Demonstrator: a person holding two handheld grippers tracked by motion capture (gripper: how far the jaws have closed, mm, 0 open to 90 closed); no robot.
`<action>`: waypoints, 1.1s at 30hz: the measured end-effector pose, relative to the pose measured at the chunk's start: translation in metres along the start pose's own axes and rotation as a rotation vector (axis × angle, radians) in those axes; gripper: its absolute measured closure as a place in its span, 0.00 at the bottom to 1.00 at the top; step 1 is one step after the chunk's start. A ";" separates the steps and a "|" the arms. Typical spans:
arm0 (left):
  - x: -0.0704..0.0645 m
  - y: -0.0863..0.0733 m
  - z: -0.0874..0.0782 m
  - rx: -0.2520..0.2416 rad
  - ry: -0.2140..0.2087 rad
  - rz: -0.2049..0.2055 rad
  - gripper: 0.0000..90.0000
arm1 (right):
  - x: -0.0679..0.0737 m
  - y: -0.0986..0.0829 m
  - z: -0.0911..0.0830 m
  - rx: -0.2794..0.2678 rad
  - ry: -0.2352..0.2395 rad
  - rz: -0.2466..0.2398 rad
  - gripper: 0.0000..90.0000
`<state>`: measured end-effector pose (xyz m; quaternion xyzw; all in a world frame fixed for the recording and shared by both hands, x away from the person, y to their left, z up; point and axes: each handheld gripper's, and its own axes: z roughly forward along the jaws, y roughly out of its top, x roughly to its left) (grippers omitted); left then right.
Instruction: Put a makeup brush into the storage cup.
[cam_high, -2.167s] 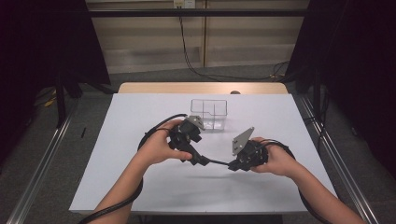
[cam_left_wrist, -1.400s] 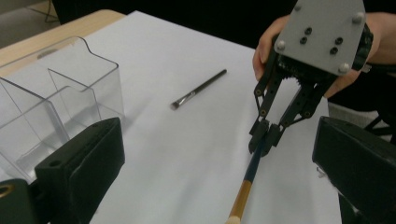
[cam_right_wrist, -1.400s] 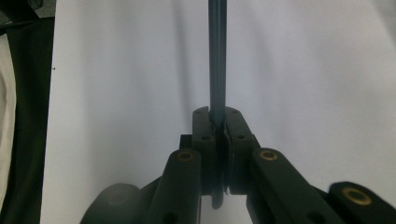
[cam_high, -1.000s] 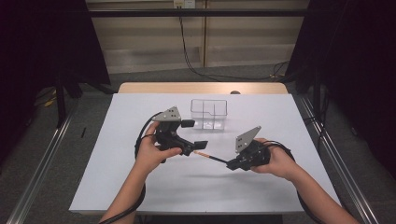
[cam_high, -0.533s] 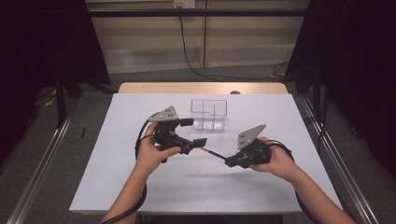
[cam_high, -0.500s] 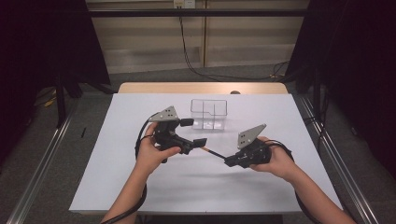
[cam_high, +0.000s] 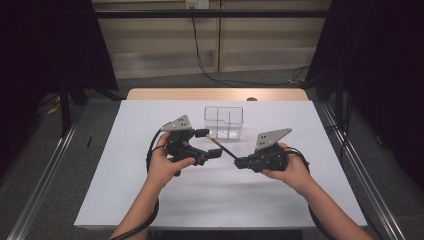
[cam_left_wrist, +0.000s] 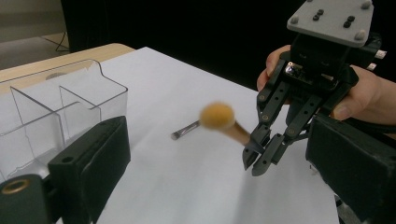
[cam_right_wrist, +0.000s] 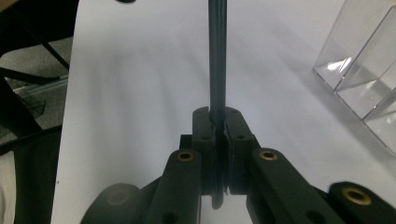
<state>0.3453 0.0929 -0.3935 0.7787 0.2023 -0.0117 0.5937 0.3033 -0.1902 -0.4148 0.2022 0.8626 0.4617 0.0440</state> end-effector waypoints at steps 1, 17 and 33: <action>0.000 0.000 0.000 0.000 0.000 0.000 0.11 | 0.000 0.000 0.000 0.000 0.000 0.000 0.95; -0.001 -0.002 0.005 -0.033 -0.037 -0.026 0.51 | 0.003 0.012 0.008 -0.071 -0.025 0.024 0.95; -0.003 -0.005 0.009 -0.048 -0.084 -0.086 0.78 | 0.007 0.019 0.011 -0.111 -0.040 0.042 0.95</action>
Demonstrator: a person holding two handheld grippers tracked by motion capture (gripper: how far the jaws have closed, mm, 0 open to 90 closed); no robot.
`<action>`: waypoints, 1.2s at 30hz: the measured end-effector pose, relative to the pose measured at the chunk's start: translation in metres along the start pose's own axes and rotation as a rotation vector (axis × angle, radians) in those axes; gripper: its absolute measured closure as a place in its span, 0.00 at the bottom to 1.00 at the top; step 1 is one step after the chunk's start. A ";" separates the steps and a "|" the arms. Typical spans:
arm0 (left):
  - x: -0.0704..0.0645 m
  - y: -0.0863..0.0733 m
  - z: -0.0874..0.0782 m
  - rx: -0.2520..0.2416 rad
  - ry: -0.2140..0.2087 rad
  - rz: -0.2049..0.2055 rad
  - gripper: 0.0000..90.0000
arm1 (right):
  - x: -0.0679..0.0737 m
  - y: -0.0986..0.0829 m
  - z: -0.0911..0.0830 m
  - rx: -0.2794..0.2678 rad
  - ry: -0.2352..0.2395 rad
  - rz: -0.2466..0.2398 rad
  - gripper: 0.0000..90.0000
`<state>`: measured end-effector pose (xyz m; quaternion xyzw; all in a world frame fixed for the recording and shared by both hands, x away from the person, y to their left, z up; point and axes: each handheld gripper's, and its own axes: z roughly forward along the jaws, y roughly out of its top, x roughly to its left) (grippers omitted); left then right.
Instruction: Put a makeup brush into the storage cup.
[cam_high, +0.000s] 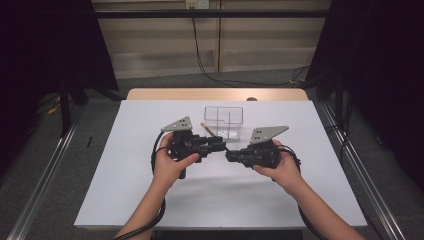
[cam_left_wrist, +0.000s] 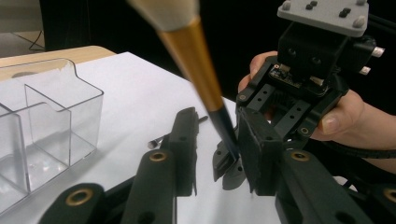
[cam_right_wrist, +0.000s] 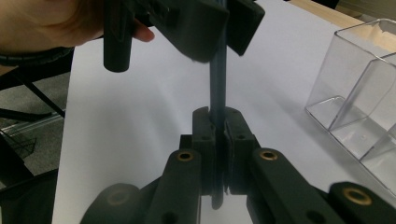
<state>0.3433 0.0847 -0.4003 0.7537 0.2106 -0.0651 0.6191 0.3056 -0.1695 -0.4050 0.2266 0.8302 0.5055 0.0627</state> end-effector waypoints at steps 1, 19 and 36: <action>-0.001 0.000 0.001 0.006 -0.005 -0.003 0.83 | 0.001 0.001 0.002 -0.005 0.000 0.004 0.95; -0.009 0.001 0.006 -0.008 0.003 0.025 0.92 | 0.006 -0.001 0.019 -0.034 0.030 0.062 0.93; -0.009 0.007 -0.003 -0.010 0.057 0.059 0.92 | 0.000 -0.005 0.010 -0.121 0.047 0.079 0.32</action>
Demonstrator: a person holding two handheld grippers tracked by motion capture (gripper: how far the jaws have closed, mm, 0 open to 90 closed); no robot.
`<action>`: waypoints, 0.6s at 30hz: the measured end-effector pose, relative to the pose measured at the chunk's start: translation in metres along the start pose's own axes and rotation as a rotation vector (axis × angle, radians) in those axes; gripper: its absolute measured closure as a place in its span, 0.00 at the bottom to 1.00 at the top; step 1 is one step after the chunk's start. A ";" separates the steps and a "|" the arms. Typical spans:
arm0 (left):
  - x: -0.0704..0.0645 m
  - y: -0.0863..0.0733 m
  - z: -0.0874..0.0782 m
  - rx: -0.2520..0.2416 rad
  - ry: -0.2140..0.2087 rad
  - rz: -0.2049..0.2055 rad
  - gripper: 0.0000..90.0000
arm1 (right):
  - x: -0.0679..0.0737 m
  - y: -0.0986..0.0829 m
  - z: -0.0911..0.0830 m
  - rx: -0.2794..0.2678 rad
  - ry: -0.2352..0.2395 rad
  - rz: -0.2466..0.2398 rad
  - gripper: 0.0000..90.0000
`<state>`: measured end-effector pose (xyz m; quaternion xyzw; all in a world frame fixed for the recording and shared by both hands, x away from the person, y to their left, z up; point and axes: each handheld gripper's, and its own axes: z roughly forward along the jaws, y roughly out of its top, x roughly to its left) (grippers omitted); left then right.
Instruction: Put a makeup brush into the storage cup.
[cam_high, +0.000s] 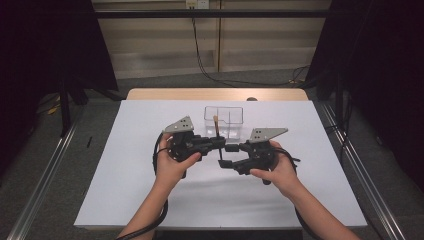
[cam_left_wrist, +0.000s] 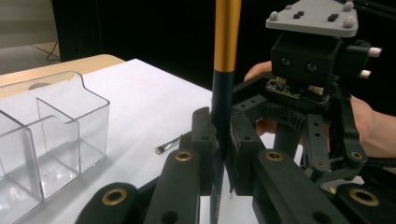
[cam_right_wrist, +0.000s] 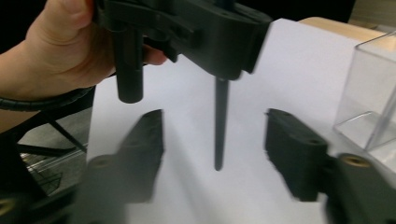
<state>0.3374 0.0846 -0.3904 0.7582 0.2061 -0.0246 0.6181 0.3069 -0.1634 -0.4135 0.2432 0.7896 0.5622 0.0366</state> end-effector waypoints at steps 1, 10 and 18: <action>0.000 0.001 -0.001 0.004 0.010 0.013 0.92 | -0.002 0.001 -0.003 -0.007 -0.016 -0.024 0.29; 0.003 -0.001 -0.004 0.028 0.040 0.025 0.92 | -0.007 0.004 -0.013 -0.023 -0.054 -0.014 0.14; 0.002 -0.002 -0.003 0.036 0.054 0.038 0.92 | -0.009 0.012 -0.021 -0.088 -0.056 0.005 0.12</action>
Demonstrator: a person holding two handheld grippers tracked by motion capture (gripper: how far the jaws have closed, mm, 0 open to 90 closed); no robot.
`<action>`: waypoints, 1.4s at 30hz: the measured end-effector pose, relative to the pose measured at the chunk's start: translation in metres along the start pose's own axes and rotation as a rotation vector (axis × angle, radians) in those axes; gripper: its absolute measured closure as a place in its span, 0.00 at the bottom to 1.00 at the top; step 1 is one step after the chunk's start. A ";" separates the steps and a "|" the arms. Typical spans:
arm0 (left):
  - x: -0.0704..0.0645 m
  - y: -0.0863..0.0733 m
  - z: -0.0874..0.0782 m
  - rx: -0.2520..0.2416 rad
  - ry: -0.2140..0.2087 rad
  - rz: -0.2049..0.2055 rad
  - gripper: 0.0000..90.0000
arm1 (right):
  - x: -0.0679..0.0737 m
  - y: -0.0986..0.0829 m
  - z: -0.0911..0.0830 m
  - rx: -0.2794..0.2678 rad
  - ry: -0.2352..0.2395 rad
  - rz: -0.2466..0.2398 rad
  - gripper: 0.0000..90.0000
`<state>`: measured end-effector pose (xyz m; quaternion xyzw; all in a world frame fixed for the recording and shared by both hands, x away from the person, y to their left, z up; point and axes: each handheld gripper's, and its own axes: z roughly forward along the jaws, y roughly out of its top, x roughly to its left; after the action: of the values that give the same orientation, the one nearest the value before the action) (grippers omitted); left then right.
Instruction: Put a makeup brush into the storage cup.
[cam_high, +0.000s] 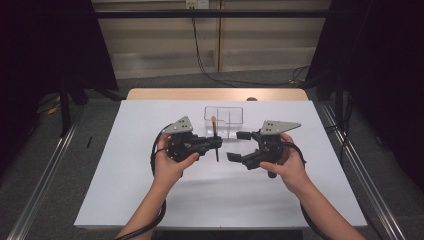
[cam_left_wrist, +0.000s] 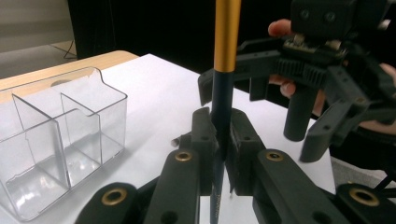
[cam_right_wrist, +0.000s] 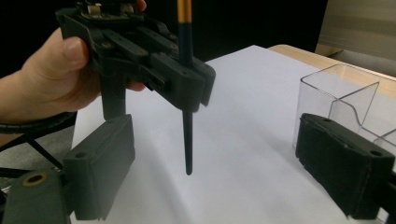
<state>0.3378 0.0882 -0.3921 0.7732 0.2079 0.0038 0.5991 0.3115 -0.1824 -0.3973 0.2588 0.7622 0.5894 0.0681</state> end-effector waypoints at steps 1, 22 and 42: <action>0.000 0.000 0.000 0.002 0.000 -0.001 0.92 | 0.000 0.000 0.000 0.000 0.000 0.000 0.12; -0.002 -0.006 0.008 0.045 0.016 0.027 0.92 | 0.002 0.014 -0.003 -0.059 0.016 -0.003 0.13; -0.011 -0.008 0.018 0.051 0.002 0.066 0.92 | 0.003 0.022 0.007 -0.073 0.033 0.016 0.70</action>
<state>0.3298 0.0697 -0.4020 0.7946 0.1826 0.0192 0.5786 0.3188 -0.1708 -0.3784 0.2525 0.7392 0.6214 0.0605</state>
